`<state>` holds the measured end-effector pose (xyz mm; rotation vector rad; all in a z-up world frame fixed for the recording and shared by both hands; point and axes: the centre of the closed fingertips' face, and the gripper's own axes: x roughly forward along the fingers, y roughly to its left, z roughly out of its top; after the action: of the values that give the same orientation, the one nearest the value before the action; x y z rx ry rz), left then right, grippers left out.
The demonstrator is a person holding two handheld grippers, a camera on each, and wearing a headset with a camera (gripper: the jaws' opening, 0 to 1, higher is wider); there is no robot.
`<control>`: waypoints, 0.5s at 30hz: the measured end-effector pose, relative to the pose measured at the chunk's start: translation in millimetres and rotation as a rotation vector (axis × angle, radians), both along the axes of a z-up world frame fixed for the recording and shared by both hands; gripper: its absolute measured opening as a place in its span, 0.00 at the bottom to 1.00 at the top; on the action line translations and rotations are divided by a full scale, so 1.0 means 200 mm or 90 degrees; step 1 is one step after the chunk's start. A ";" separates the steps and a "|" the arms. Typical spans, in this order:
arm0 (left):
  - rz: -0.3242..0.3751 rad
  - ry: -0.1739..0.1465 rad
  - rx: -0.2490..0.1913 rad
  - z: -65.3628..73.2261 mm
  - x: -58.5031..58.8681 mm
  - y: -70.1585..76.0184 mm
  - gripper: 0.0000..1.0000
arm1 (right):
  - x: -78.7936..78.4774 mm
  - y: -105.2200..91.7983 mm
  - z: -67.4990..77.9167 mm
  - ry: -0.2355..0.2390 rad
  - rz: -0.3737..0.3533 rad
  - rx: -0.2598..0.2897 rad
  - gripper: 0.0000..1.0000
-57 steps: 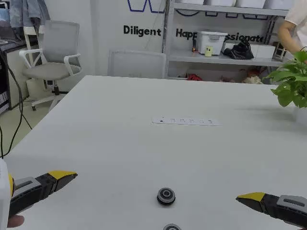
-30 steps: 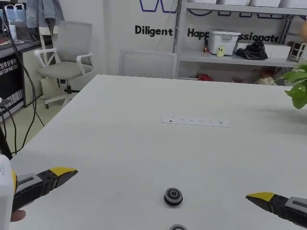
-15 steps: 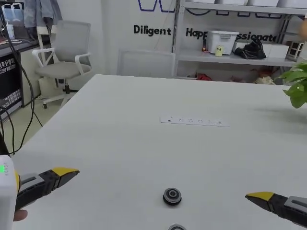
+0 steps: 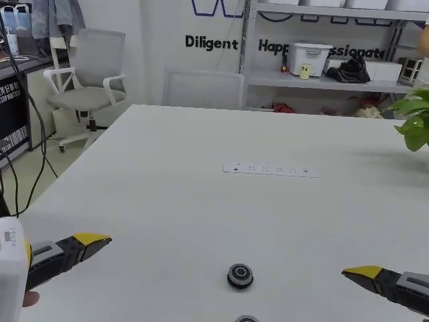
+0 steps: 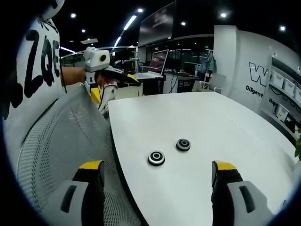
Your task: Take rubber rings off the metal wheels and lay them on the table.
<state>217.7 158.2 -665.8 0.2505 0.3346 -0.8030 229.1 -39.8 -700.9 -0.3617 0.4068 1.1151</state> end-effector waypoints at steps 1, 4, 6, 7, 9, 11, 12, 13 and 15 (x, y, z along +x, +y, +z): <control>-0.001 0.000 0.002 0.00 0.00 0.00 1.00 | 0.00 0.00 0.00 0.000 0.000 0.000 0.92; -0.003 -0.001 0.004 0.00 0.01 0.00 1.00 | 0.01 0.00 0.00 -0.001 0.001 -0.001 0.92; -0.003 -0.001 0.003 0.00 0.01 0.00 1.00 | 0.02 0.00 0.01 -0.002 0.001 0.000 0.91; -0.003 -0.002 0.003 0.00 0.02 0.00 1.00 | 0.02 0.00 0.01 -0.003 0.000 0.000 0.91; -0.004 -0.001 0.002 -0.01 0.02 0.00 1.00 | 0.04 0.00 0.01 -0.006 0.000 0.001 0.91; -0.005 0.000 0.003 -0.01 0.02 0.00 1.00 | 0.04 0.00 0.02 -0.007 0.001 0.001 0.91; -0.005 0.000 0.004 -0.02 0.03 0.02 1.00 | 0.05 0.00 0.02 -0.008 0.001 0.002 0.91; -0.005 0.000 0.005 -0.03 0.04 0.02 1.00 | 0.05 0.01 0.02 -0.009 0.001 0.003 0.91; -0.006 0.002 0.006 -0.04 0.05 0.04 1.00 | 0.07 0.01 0.03 -0.013 0.000 0.004 0.90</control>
<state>227.6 166.5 -673.4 0.2601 0.3402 -0.8112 242.1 -38.4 -695.0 -0.3670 0.3844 1.1115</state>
